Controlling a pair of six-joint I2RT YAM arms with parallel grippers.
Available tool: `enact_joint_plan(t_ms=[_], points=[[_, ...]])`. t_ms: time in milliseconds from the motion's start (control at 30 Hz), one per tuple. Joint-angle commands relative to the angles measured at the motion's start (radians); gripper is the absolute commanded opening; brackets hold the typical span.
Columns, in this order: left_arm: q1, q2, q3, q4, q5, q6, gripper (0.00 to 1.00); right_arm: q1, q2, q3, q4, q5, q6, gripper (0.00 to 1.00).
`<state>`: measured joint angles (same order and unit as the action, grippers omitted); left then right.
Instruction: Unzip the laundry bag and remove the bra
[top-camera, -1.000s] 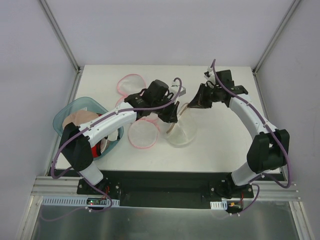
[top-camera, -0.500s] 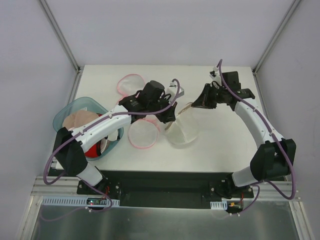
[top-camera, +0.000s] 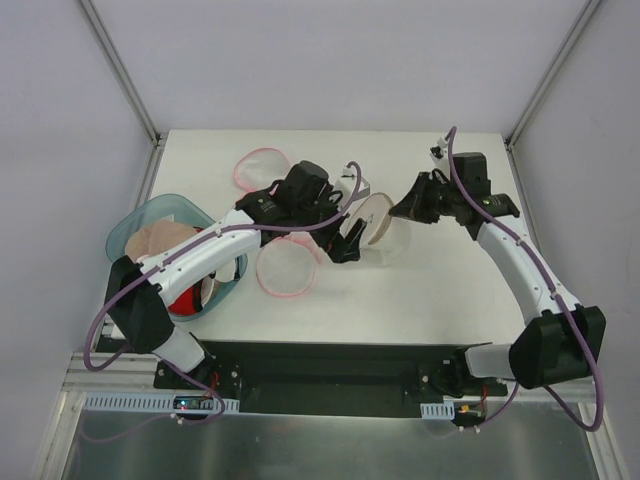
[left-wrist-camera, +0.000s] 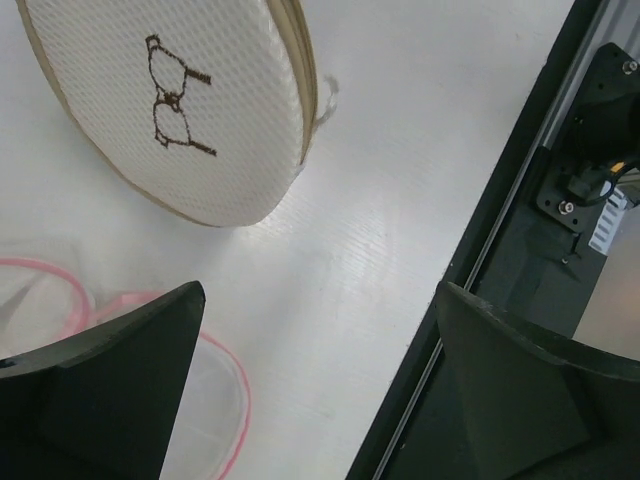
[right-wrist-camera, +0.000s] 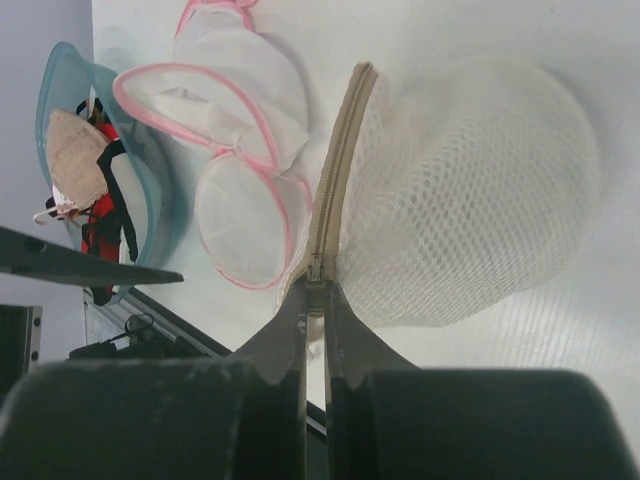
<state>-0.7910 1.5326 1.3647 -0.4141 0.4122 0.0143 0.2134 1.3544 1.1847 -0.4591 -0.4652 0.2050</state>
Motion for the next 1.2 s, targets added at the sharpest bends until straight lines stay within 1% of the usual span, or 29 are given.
enact_joint_plan(t_ms=[0, 33, 100, 133, 167, 233, 333, 367, 433, 467, 500, 567, 600, 667, 700, 733, 800, 833, 900, 933, 1033, 1167], points=[[-0.002, 0.003, 0.105, -0.005, 0.024, -0.008, 0.99, 0.05, -0.083, -0.008, 0.004, 0.031, -0.009, 0.01], [-0.001, 0.017, 0.135, 0.0, 0.02, -0.011, 0.99, 0.055, -0.089, -0.011, -0.007, 0.034, -0.013, 0.01], [-0.002, 0.038, 0.163, 0.034, 0.022, -0.078, 0.97, 0.061, -0.101, -0.02, -0.015, 0.037, -0.009, 0.01], [-0.002, 0.061, 0.184, 0.056, 0.023, -0.136, 0.92, 0.064, -0.104, -0.023, -0.018, 0.039, -0.006, 0.01], [-0.005, 0.073, 0.194, 0.089, 0.03, -0.158, 0.91, 0.066, -0.104, -0.025, -0.015, 0.037, -0.004, 0.01], [-0.011, 0.11, 0.212, 0.116, -0.01, -0.198, 0.89, 0.073, -0.103, -0.023, -0.015, 0.03, -0.003, 0.01], [-0.013, 0.142, 0.214, 0.164, -0.077, -0.205, 0.88, 0.083, -0.098, -0.019, -0.013, 0.019, -0.004, 0.01], [-0.013, 0.149, 0.218, 0.172, -0.081, -0.203, 0.84, 0.084, -0.097, -0.017, -0.013, 0.017, -0.004, 0.01], [-0.013, 0.167, 0.231, 0.182, -0.053, -0.195, 0.82, 0.086, -0.092, -0.017, -0.018, 0.011, -0.01, 0.01], [-0.014, 0.173, 0.235, 0.184, -0.04, -0.192, 0.79, 0.086, -0.09, -0.017, -0.019, 0.01, -0.012, 0.01], [-0.014, 0.179, 0.238, 0.186, -0.036, -0.189, 0.77, 0.086, -0.089, -0.017, -0.023, 0.007, -0.019, 0.01], [-0.013, 0.199, 0.24, 0.187, -0.036, -0.182, 0.7, 0.086, -0.086, -0.017, -0.026, 0.003, -0.021, 0.01], [-0.013, 0.204, 0.24, 0.186, -0.039, -0.178, 0.64, 0.086, -0.087, -0.017, -0.026, 0.0, -0.021, 0.01], [-0.013, 0.218, 0.238, 0.187, -0.038, -0.177, 0.55, 0.086, -0.086, -0.016, -0.026, -0.003, -0.021, 0.01], [-0.013, 0.221, 0.238, 0.189, -0.033, -0.178, 0.47, 0.086, -0.086, -0.016, -0.026, -0.003, -0.022, 0.01], [-0.016, 0.224, 0.238, 0.189, -0.027, -0.177, 0.44, 0.086, -0.086, -0.016, -0.027, -0.003, -0.024, 0.01], [-0.014, 0.227, 0.238, 0.189, -0.023, -0.177, 0.35, 0.086, -0.086, -0.014, -0.033, -0.001, -0.026, 0.01], [-0.016, 0.228, 0.237, 0.19, -0.024, -0.175, 0.2, 0.087, -0.086, -0.016, -0.033, 0.0, -0.027, 0.01], [-0.014, 0.228, 0.237, 0.187, -0.023, -0.172, 0.03, 0.086, -0.083, -0.013, -0.036, 0.011, -0.029, 0.01], [-0.016, 0.227, 0.232, 0.189, -0.021, -0.169, 0.0, 0.086, -0.08, -0.01, -0.041, 0.023, -0.03, 0.02], [-0.016, 0.213, 0.211, 0.19, -0.004, -0.156, 0.0, 0.077, -0.066, 0.009, -0.049, 0.051, -0.035, 0.02], [-0.016, 0.164, 0.142, 0.192, 0.03, -0.099, 0.0, 0.015, -0.035, 0.041, -0.044, 0.062, -0.036, 0.01]])
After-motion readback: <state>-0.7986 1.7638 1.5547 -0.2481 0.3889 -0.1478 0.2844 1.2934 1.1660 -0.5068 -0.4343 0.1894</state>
